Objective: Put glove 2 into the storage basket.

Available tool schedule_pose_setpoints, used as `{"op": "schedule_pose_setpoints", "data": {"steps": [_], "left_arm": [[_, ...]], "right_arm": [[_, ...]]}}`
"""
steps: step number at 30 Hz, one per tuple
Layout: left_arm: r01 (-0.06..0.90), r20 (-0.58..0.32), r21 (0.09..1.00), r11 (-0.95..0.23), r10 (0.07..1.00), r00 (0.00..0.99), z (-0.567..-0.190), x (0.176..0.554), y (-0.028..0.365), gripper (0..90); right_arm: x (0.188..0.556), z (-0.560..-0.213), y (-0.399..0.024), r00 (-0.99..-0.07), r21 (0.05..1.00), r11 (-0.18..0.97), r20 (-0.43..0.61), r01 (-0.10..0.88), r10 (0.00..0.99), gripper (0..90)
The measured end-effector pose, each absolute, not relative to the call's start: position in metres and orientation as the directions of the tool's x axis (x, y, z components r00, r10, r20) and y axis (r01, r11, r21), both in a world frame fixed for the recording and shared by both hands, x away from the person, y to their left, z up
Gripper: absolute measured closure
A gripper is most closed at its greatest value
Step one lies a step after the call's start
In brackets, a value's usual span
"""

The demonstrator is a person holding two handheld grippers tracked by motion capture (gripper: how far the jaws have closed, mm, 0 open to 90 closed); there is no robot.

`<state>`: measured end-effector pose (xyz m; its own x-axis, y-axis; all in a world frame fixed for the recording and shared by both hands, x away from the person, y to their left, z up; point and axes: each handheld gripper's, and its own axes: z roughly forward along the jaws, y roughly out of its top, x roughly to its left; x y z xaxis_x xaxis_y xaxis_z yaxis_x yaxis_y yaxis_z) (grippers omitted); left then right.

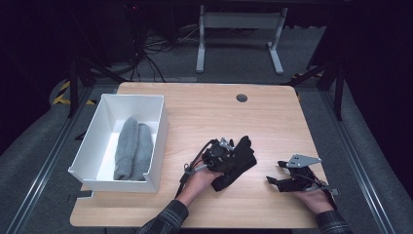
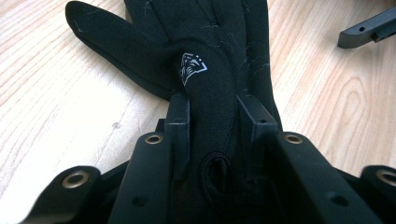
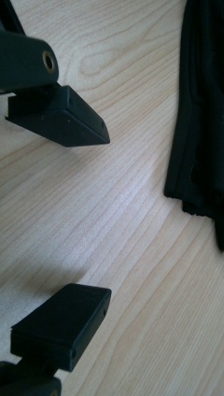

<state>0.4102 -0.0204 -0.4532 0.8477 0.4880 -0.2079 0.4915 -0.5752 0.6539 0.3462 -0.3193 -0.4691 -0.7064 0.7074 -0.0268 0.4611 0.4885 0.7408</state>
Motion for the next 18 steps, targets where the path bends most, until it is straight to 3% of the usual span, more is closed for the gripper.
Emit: {"op": "schedule_pose_setpoints", "data": {"steps": [18], "left_arm": [[0.496,-0.234,0.693,-0.523,0.488,0.841,-0.399,0.400,0.004,70.2]], "right_arm": [[0.347,-0.469,-0.319,-0.699,0.734,0.489,-0.028,0.471,0.714,16.9]]}}
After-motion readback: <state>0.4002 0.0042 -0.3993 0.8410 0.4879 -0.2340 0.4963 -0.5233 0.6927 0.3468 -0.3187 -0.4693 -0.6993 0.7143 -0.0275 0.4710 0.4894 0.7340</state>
